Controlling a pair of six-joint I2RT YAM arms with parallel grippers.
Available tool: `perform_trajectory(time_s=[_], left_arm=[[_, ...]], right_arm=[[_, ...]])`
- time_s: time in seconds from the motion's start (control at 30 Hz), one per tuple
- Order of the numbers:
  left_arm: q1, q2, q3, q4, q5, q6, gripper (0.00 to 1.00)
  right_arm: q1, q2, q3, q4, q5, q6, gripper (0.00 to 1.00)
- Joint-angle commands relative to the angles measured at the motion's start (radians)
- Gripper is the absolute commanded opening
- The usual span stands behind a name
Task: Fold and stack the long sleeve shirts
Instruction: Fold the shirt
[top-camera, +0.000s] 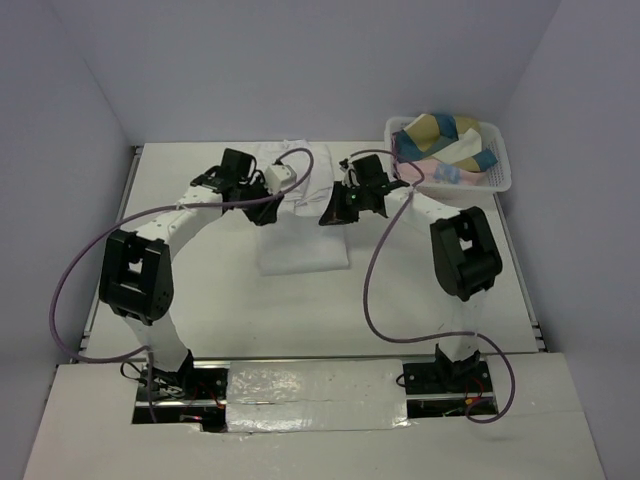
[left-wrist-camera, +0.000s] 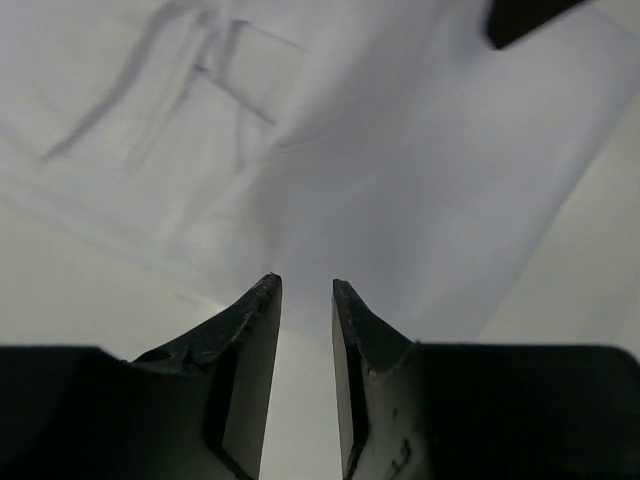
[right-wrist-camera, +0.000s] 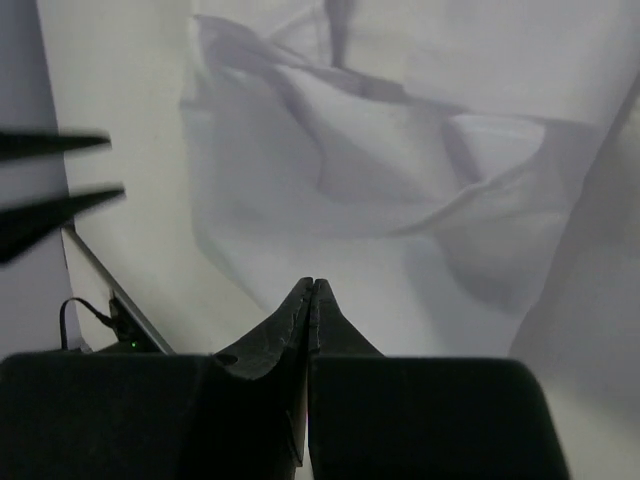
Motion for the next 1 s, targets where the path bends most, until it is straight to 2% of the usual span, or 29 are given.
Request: perform_trajectory(time_s=[0.0,0.07,0.23,0.4,0.6,0.77,0.83,0.97], left_arm=[[-0.038,0.007,-0.058,0.004,0.139,-0.020,0.40],[-0.046,0.047,-0.061,0.044,0.148,-0.080,0.43],[-0.009,0.184,0.012,0.128,-0.039,-0.235,0.46],[0.013,0.199,-0.014,0.185,-0.205,-0.266,0.51],[0.014,0.176,-0.057,0.193,-0.228,-0.281,0.56],[0.017,0.158,0.018,0.135,-0.278,-0.235,0.57],[0.017,0.141,0.056,0.112,-0.291,-0.194,0.58],[0.016,0.100,0.171,0.031,-0.297,-0.096,0.59]], right_arm=[[-0.017,0.102,0.085,0.078,-0.055,0.065,0.00],[-0.037,0.159,0.128,0.110,-0.069,0.109,0.00],[-0.066,0.234,0.187,0.122,-0.007,0.160,0.00],[-0.069,0.297,0.163,0.116,0.009,0.185,0.00],[-0.075,0.354,0.197,0.064,0.021,0.167,0.00],[-0.078,0.294,0.282,0.009,0.038,0.111,0.00],[-0.078,0.276,0.335,-0.063,0.060,0.059,0.04],[-0.078,0.185,0.434,-0.181,0.116,-0.039,0.27]])
